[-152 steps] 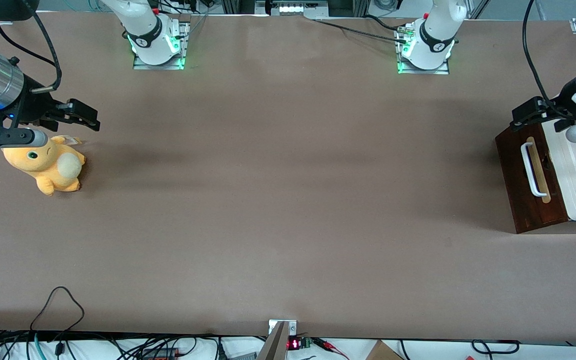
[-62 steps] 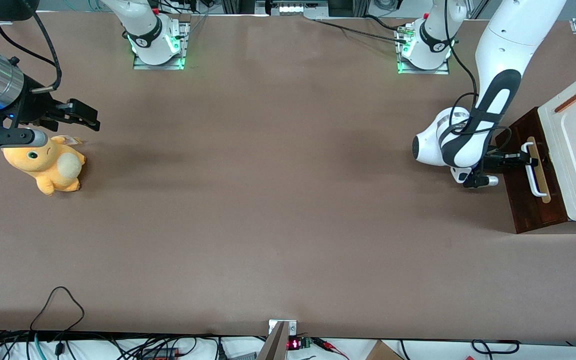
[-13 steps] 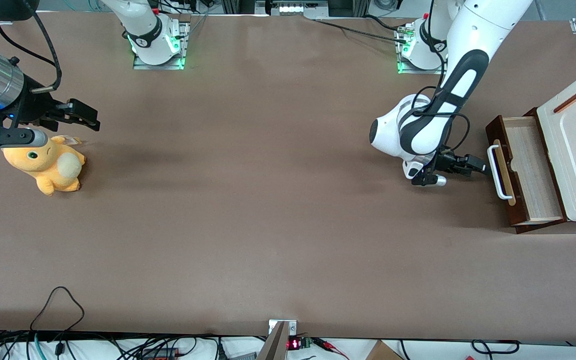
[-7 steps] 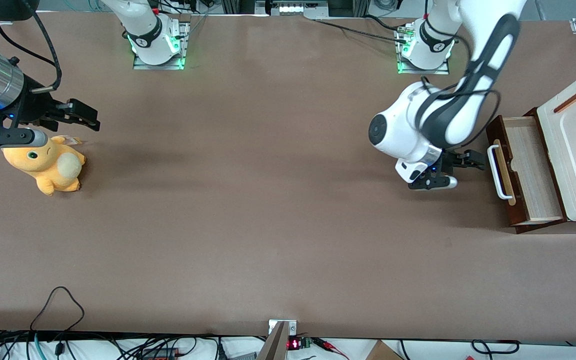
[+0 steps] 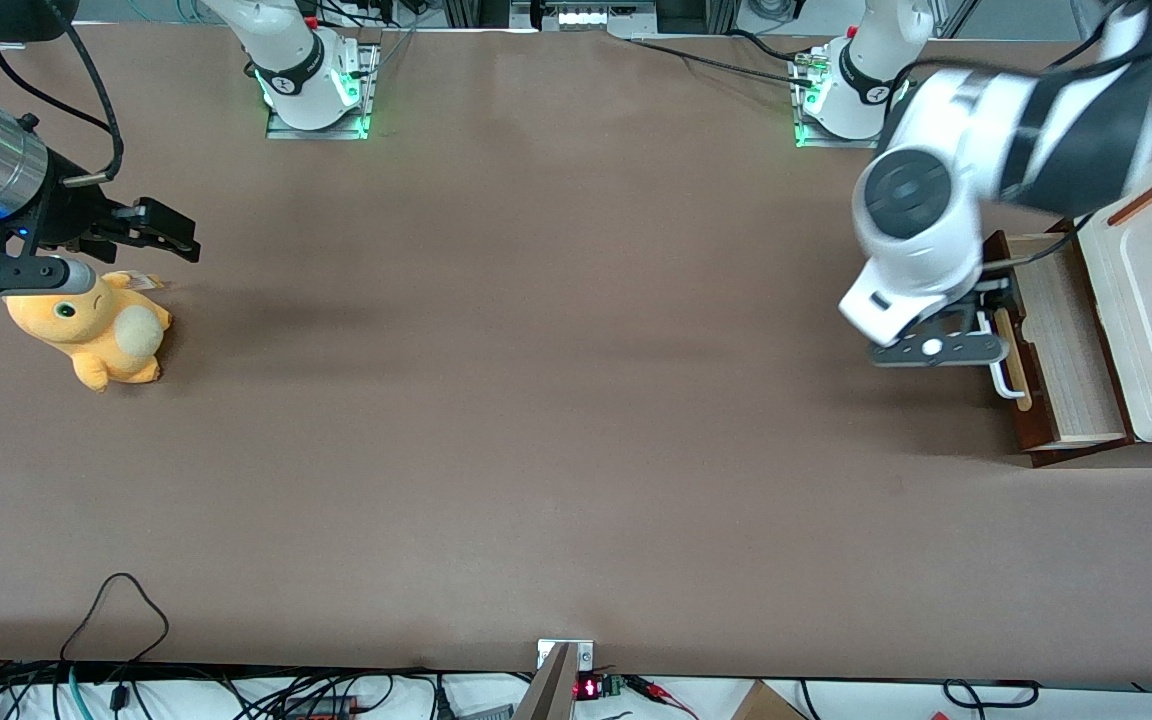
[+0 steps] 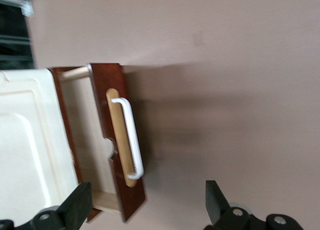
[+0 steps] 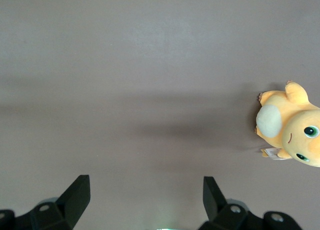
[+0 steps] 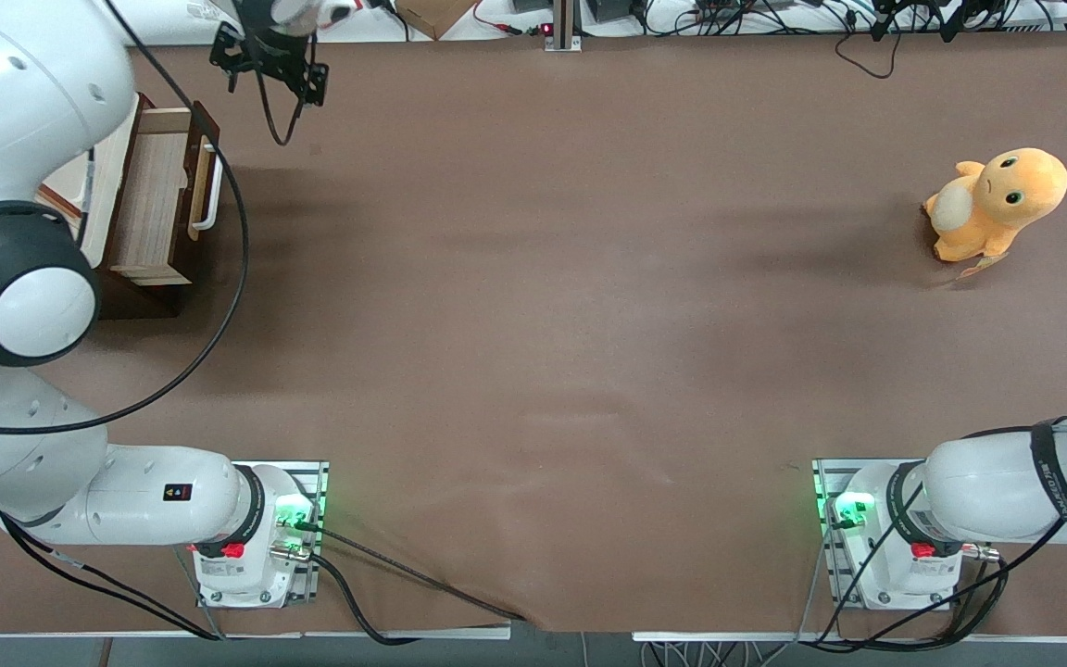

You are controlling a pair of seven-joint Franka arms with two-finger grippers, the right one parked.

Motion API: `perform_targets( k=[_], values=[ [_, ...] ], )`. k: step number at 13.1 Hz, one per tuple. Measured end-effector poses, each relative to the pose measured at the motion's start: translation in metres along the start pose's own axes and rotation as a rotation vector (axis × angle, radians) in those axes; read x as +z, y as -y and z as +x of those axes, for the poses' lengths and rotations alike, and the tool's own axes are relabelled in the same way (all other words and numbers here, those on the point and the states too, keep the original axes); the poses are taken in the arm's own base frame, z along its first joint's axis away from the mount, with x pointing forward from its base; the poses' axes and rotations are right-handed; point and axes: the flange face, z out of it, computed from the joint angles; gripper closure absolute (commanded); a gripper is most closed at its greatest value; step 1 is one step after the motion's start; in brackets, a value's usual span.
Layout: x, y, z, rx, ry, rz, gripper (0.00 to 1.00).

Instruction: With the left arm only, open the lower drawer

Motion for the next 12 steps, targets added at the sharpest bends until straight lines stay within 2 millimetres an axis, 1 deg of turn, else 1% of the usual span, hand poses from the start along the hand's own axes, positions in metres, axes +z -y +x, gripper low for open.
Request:
perform_targets(
  k=[1,3,5,7,8,9,12],
  values=[
    [-0.013,0.013,-0.003,-0.021,0.000,-0.062,0.00],
    [-0.031,0.048,-0.009,-0.045,-0.002,-0.185,0.00],
    [-0.037,0.090,-0.015,-0.046,-0.003,-0.306,0.00],
    [-0.036,0.128,-0.020,-0.047,-0.013,-0.393,0.00],
    [-0.037,0.139,-0.022,-0.039,-0.024,-0.409,0.00],
    [-0.040,0.143,-0.024,-0.029,-0.034,-0.413,0.00],
    [-0.048,0.141,-0.028,-0.018,-0.047,-0.419,0.00]
  ],
)
